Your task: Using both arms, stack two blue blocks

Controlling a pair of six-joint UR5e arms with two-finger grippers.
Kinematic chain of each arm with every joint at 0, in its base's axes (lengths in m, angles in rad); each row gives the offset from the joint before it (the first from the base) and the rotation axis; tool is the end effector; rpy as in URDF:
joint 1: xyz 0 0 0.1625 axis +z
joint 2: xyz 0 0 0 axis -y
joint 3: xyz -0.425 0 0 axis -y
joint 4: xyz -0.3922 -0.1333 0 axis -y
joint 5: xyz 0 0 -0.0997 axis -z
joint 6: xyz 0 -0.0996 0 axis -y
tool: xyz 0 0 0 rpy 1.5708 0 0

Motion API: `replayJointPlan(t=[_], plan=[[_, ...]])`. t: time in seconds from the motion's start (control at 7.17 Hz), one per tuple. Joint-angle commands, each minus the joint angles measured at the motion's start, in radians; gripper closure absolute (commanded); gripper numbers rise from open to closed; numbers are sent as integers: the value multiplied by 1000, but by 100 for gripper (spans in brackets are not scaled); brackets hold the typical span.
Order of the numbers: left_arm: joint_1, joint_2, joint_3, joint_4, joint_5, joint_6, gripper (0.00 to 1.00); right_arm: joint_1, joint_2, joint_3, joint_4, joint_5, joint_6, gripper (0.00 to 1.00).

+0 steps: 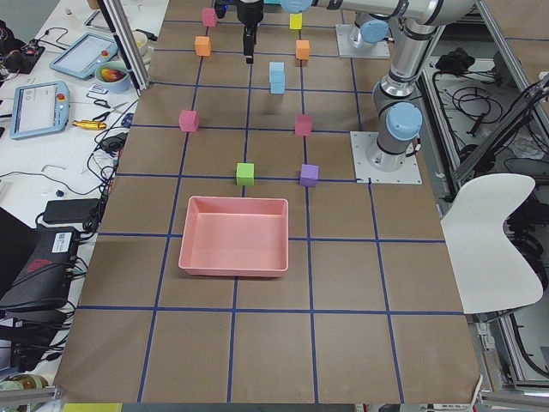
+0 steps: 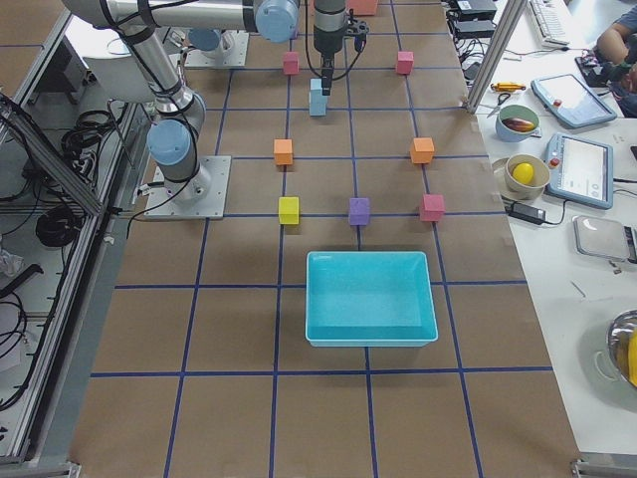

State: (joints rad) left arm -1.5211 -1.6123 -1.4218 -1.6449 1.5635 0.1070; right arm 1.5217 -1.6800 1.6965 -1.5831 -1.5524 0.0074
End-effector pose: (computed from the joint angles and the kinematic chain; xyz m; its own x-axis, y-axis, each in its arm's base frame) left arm -0.1085 -0.5166 0.5330 -0.9983 0.0575 0.0037 0.0573 0.9978 -0.0340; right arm 0.1131 -0.4512 0.4785 -0.9982 0.0565 -0.0184 0.0565 0.9984 0.0043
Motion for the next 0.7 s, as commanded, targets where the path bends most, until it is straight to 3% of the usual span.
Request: replayJointPlan(t=[0.0, 0.56], plan=[[-7, 3, -9, 22, -3, -7, 0, 0, 0, 0, 0, 0, -1, 0], [-8, 8, -17, 22, -5, -1, 0, 0, 0, 0, 0, 0, -1, 0]])
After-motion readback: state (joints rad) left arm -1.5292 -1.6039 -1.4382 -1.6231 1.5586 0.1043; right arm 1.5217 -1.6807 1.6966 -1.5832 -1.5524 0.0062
